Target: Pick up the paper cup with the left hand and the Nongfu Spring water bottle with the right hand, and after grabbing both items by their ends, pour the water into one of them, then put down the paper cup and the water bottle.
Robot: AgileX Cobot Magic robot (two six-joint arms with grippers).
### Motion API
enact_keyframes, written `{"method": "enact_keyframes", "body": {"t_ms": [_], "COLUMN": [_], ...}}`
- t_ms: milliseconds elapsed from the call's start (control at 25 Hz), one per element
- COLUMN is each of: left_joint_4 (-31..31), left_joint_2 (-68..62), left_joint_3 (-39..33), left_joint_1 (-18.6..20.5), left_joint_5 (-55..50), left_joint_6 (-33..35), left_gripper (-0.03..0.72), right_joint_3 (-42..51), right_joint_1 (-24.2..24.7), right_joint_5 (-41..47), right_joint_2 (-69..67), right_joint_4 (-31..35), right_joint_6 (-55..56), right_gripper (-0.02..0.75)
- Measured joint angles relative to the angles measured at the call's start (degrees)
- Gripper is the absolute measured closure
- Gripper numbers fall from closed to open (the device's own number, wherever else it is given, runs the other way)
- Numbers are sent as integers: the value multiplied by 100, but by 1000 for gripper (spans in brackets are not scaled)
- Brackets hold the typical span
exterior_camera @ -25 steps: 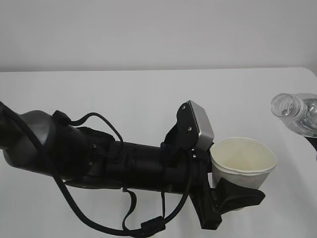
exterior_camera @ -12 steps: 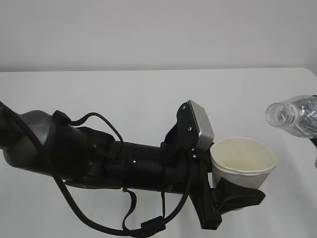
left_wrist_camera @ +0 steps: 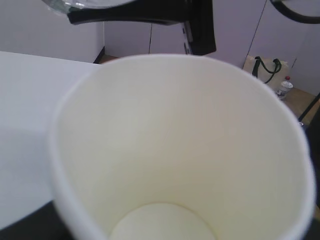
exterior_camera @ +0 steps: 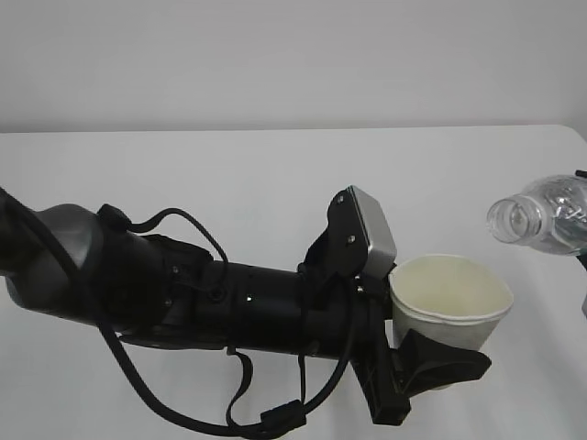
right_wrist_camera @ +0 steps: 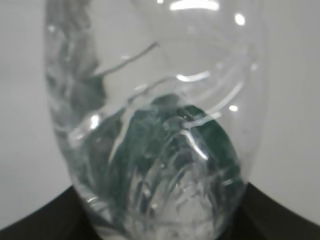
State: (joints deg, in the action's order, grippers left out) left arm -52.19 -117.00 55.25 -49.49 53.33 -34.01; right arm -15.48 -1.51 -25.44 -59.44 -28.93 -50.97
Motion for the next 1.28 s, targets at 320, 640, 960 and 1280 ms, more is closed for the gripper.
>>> {"method": "enact_keyframes", "body": {"t_ms": [320,640,960,1280], "left_joint_4": [-11,-11,-11,-11], "left_joint_2": [0,0,0,0], "left_joint_3": [0,0,0,0], "left_joint_1": [0,0,0,0], "left_joint_5": [0,47,70,94], "left_joint_6": [0,0,0,0], "left_gripper": [235,235,235,235], "right_joint_3": [-179,-332,-332,-332], "right_joint_1": [0,0,0,0], "right_joint_5": [-3,-45,-45,-45], "right_joint_2": [0,0,0,0], "right_joint_4": [-14,-27,-26,-39], "right_joint_6": [-248,-410,-723,-848], "right_gripper": [316,316,316,316]}}
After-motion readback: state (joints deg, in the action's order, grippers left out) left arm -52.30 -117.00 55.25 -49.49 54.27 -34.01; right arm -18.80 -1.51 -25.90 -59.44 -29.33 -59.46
